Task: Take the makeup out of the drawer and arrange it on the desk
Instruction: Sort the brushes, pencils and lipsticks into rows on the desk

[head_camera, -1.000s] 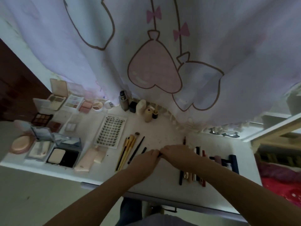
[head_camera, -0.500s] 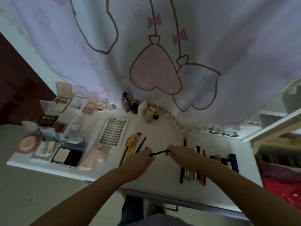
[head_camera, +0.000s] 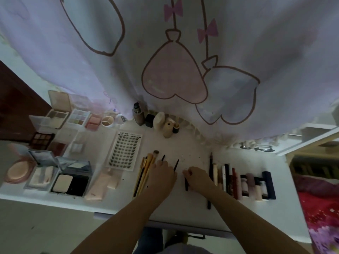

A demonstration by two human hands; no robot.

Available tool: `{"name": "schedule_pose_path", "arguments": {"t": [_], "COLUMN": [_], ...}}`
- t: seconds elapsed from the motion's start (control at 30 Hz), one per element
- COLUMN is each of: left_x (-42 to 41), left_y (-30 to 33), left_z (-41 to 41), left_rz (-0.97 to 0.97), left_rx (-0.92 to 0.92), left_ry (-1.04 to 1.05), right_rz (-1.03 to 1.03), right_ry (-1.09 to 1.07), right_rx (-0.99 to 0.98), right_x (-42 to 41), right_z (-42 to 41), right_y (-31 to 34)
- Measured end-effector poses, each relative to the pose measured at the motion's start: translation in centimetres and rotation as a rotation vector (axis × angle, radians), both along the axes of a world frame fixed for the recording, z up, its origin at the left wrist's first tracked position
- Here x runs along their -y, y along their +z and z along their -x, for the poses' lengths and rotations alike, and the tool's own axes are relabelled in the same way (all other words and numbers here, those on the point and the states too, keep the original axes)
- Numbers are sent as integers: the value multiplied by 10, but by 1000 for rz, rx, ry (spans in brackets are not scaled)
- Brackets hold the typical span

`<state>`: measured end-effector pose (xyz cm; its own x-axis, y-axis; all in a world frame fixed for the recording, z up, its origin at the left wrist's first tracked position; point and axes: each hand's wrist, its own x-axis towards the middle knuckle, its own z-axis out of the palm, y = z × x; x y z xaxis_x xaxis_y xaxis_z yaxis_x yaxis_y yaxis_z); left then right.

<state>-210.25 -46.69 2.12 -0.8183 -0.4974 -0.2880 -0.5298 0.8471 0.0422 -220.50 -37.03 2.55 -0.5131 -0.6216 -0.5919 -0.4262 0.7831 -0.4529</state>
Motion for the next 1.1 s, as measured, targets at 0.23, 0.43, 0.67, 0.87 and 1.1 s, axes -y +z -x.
{"name": "schedule_pose_path", "arguments": {"t": [0.23,0.43,0.67,0.87,1.1], "left_x": [15,33,41,16,-59], "left_y": [-1,-5,-5,3,-2], "left_z": [-14,-30,-40,-10,53], "left_rz": [82,101,100,84,-193], "left_rx": [-94,-227,-258,-437,-194], "left_ry": [-88,-69,-90,-194,-175], "right_rz": [-9,45,103,114,-152], "right_ry": [-112,-138,-211,-138,-32], "right_rx": [-27,7,127,-166,-414], "right_x": [39,67,75,24,-15], "right_z": [-11,-25,-31,34,84], "right_y": [-9,-3,6,23,18]}}
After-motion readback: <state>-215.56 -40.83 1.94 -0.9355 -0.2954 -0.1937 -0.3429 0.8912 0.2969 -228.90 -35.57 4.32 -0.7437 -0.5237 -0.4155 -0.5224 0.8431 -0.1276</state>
